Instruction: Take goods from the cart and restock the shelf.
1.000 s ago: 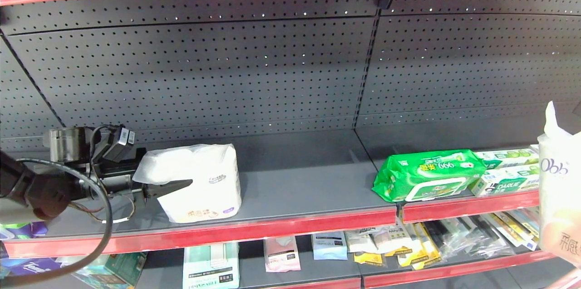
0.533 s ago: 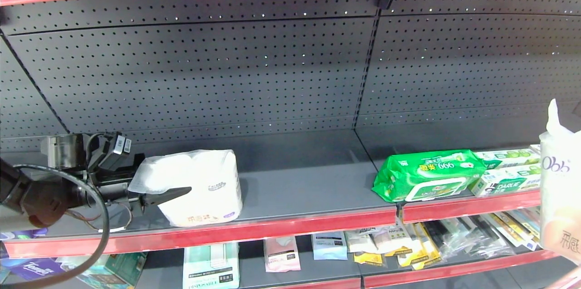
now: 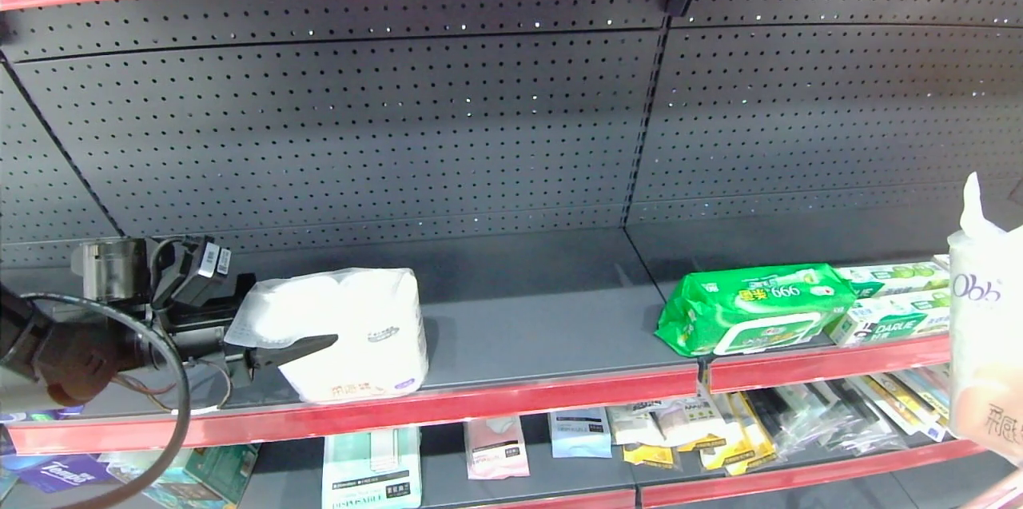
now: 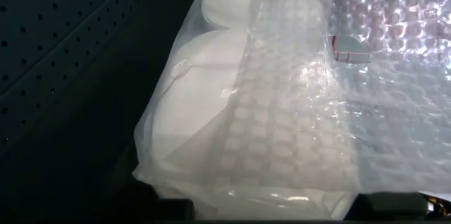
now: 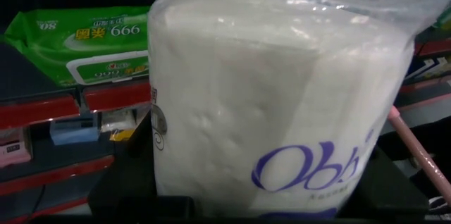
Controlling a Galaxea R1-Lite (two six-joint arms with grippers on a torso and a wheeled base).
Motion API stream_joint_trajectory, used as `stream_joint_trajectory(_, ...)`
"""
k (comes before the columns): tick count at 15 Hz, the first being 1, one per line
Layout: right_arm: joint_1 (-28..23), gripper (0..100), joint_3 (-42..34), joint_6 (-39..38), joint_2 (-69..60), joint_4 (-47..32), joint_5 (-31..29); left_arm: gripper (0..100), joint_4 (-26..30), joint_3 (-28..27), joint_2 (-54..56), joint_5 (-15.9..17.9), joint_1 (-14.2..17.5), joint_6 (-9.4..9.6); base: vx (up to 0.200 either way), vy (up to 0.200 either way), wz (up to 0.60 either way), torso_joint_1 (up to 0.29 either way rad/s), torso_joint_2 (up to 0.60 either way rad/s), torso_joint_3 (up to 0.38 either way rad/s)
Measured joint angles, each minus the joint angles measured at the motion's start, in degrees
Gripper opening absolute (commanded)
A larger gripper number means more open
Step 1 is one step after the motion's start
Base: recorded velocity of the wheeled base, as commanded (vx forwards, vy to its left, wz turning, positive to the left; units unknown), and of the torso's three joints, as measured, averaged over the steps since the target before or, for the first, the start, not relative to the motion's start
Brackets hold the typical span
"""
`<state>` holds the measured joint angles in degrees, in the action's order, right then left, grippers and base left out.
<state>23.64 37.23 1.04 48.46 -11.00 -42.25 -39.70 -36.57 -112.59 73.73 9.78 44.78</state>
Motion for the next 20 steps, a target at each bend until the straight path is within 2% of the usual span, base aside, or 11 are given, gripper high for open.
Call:
stream_joint_trajectory(12, 0.0, 0, 0.1, 0.0, 1.0, 0.0, 0.1, 0, 0.2, 0.0, 0.1, -0.5, 0.0, -0.16, 0.000, 0.000, 0.00, 0.000, 0.00, 0.000)
stream_joint_trajectory(13, 0.0, 0, 0.1, 0.0, 1.1, 0.0, 0.1, 100, 0.2, 0.0, 0.1, -0.5, 0.0, -0.05, 0.000, 0.000, 0.00, 0.000, 0.00, 0.000)
stream_joint_trajectory(15, 0.0, 0, 0.1, 0.0, 1.1, 0.0, 0.1, 100, 0.2, -0.2, 0.1, -0.6, -0.1, 0.22, 0.000, 0.000, 0.00, 0.000, 0.00, 0.000)
stream_joint_trajectory(17, 0.0, 0, 0.1, 0.0, 1.1, 0.0, 0.0, 100, 0.4, 0.2, 0.4, -0.6, -0.1, -0.72, 0.000, 0.000, 0.00, 0.000, 0.00, 0.000)
stream_joint_trajectory(20, -0.1, 0, 0.1, 0.0, 1.1, 0.0, 0.0, 100, 0.3, 0.9, 1.6, -0.6, 0.0, -0.94, 0.000, 0.000, 0.00, 0.000, 0.00, 0.000)
